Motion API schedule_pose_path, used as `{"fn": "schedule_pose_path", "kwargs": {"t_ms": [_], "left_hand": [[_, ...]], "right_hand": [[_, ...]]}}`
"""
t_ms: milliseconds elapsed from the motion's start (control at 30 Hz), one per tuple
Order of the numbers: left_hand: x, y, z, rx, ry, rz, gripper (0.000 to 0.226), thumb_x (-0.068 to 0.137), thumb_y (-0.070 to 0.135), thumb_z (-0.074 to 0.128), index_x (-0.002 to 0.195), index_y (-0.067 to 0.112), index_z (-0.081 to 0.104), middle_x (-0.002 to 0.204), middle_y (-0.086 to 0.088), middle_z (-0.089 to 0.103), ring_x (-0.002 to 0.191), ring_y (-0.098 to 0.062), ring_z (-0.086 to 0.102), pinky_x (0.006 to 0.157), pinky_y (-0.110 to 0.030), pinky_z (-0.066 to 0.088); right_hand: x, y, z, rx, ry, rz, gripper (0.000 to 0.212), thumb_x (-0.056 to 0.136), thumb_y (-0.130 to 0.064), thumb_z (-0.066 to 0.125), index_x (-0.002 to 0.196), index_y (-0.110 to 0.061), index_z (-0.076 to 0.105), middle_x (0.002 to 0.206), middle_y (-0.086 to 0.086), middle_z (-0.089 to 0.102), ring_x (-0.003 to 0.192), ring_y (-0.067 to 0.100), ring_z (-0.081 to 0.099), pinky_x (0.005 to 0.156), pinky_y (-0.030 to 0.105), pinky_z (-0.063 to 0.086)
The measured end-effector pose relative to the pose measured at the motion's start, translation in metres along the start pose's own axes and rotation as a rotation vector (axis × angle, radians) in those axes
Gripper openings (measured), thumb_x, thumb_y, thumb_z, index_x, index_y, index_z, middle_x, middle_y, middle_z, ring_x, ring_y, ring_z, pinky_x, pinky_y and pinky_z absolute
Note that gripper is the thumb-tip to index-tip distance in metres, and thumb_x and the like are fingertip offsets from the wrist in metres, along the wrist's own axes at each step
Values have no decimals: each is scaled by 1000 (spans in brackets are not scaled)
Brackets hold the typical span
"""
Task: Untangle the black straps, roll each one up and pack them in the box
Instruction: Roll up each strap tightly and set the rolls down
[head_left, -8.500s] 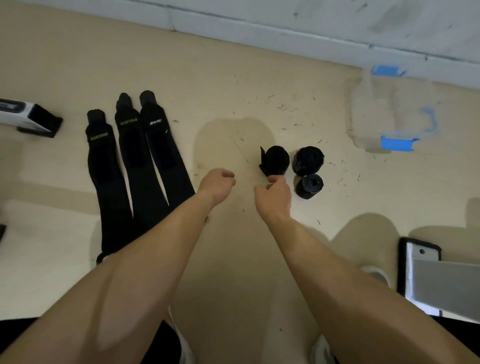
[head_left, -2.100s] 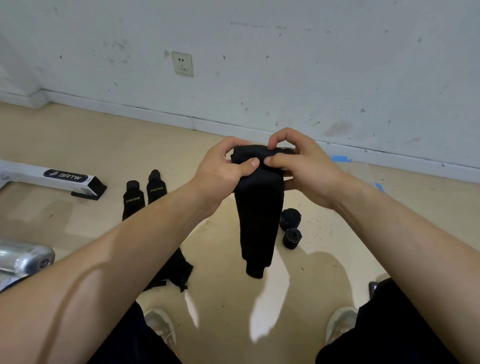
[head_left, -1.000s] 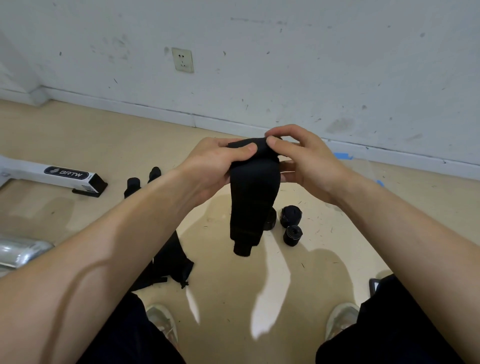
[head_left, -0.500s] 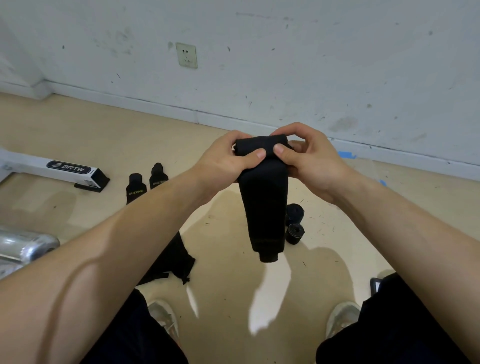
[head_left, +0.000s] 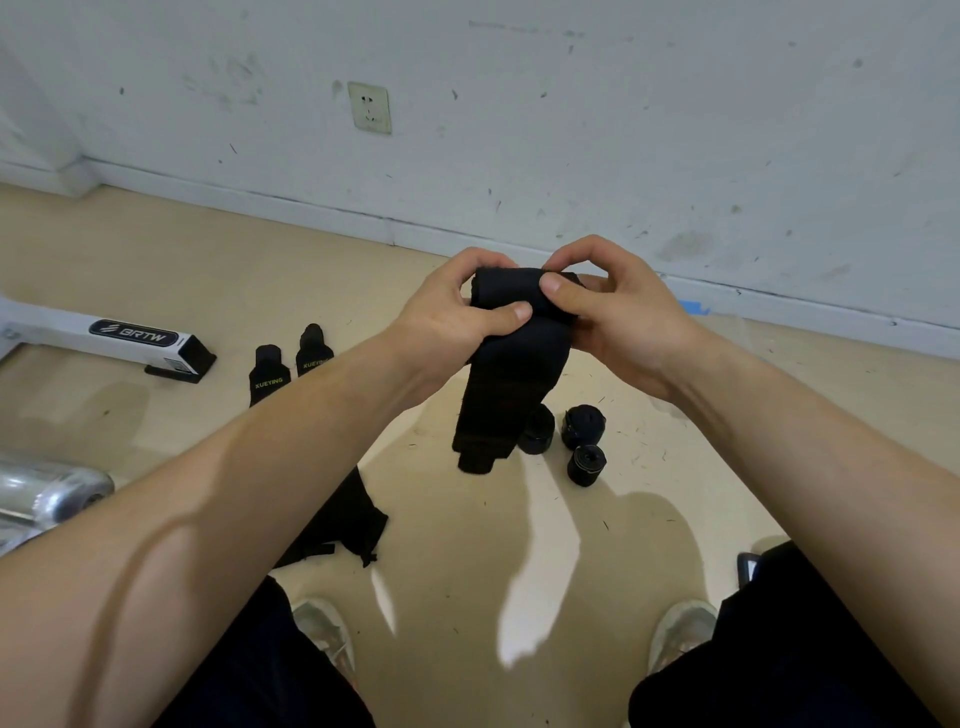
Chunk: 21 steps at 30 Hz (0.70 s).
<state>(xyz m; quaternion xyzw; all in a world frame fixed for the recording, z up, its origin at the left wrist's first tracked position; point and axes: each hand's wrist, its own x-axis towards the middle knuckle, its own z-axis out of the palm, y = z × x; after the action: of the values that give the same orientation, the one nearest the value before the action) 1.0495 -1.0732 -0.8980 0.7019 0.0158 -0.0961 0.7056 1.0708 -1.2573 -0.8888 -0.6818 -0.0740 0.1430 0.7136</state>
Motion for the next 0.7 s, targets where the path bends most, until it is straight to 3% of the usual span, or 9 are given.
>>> {"fn": "schedule_pose_path", "kwargs": {"t_ms": [100, 167, 367, 500, 633, 700], "left_hand": [[-2, -1, 1, -96, -21, -78, 40, 92, 6, 73, 129, 9, 58, 125, -20, 68, 112, -35, 71, 91, -41, 61], [-2, -1, 2, -137, -46, -106, 40, 94, 4, 70, 133, 5, 59, 129, -19, 69, 114, -31, 71, 89, -37, 61], [-3, 7, 4, -144, -48, -136, 29, 97, 6, 63, 125, 6, 68, 113, -9, 76, 101, -20, 73, 78, -27, 58], [-4, 7, 5, -102, -50, -117, 39, 98, 34, 67, 128, 8, 68, 121, -10, 75, 112, -25, 72, 95, -37, 57], [-3, 3, 5, -106, 16, -88, 36, 97, 25, 70, 126, 5, 67, 119, -15, 75, 109, -31, 73, 91, -41, 60], [-2, 4, 4, -106, 30, -86, 37, 96, 22, 72, 128, 5, 64, 121, -15, 73, 109, -32, 73, 93, -44, 61]], "right_hand": [[1, 1, -1, 5, 2, -12, 10, 96, -4, 64, 97, -14, 61, 97, 20, 62, 83, 29, 63, 76, 38, 56], [1, 1, -1, -20, 9, -16, 12, 96, -2, 65, 97, -14, 61, 95, 18, 62, 82, 29, 62, 75, 37, 54], [0, 0, -3, -37, 33, -55, 17, 93, 2, 67, 94, -14, 61, 98, 15, 61, 84, 28, 63, 76, 33, 57], [0, 1, -4, -76, 41, -67, 21, 89, 4, 71, 93, -14, 62, 98, 14, 61, 88, 28, 65, 86, 41, 60], [-1, -1, -4, -47, 16, -28, 19, 88, 2, 73, 93, -15, 66, 98, 12, 62, 88, 26, 66, 83, 40, 60], [-2, -3, -3, 12, 8, 46, 15, 93, -7, 69, 103, -17, 67, 100, 7, 64, 86, 24, 68, 79, 38, 59]]}}
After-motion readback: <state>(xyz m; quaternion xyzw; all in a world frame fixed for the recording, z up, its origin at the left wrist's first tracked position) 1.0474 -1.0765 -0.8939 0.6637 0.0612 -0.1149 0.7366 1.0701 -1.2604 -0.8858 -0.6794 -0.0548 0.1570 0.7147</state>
